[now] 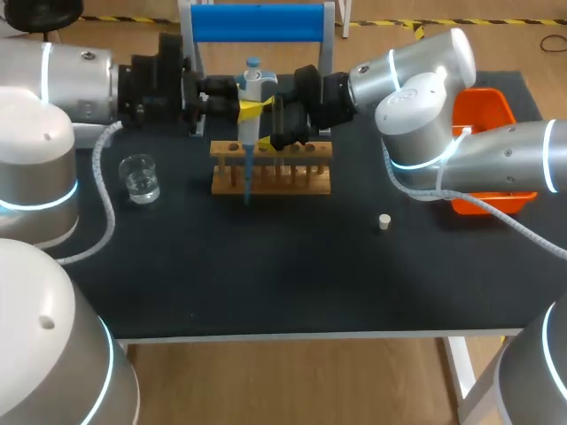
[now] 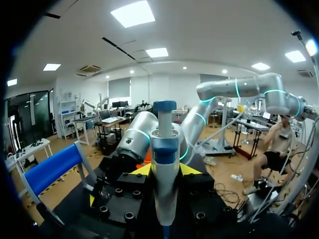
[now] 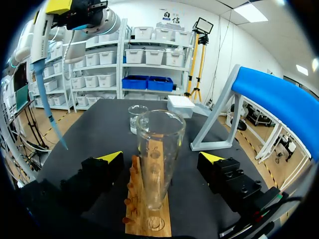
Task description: Invert the test tube, pick up the pipette, mount the tip to pipette, aspirate from beaker and dispense into the tube, eject the tip, return the pipette, and cap with the stopper.
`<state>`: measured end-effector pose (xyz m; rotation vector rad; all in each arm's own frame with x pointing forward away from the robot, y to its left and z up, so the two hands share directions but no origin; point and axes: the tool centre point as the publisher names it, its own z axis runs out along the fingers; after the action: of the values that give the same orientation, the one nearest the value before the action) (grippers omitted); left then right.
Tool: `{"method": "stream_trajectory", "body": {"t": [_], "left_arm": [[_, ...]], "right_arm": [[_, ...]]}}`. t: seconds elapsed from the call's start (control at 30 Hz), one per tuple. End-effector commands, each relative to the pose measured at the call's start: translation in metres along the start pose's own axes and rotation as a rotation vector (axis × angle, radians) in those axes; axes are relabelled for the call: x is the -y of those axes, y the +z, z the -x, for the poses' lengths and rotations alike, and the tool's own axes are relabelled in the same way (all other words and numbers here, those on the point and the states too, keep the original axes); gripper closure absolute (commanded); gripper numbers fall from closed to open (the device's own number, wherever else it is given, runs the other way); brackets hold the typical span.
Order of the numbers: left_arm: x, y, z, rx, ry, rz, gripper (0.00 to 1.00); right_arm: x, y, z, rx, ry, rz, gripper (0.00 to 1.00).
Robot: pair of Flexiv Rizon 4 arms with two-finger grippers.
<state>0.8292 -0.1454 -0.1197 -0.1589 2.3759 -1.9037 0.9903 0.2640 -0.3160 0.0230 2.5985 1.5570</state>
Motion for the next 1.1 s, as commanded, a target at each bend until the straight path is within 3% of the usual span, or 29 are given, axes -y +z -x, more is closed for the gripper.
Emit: {"method": "stream_trajectory", "body": {"t": [0.03,0.63,1.1], "left_arm": [[0.0021,0.0116,-0.0007,0.001,-0.001,0.003,1.00],[0.0049,0.0183,0.0015,0.040,-0.031,-0.084,1.00],[0.0029,0.0150,0.0037,0.046,-0.036,-0.080,1.00]], "right_arm": [[-0.0004,-0.0002,0.0011,-0.004,0.000,-0.004,0.00],[-0.0004,-0.0002,0.0011,-0.004,0.000,-0.004,0.00],[-0.0004,-0.0002,0.0011,-0.004,0.000,-0.004,0.00]]}}
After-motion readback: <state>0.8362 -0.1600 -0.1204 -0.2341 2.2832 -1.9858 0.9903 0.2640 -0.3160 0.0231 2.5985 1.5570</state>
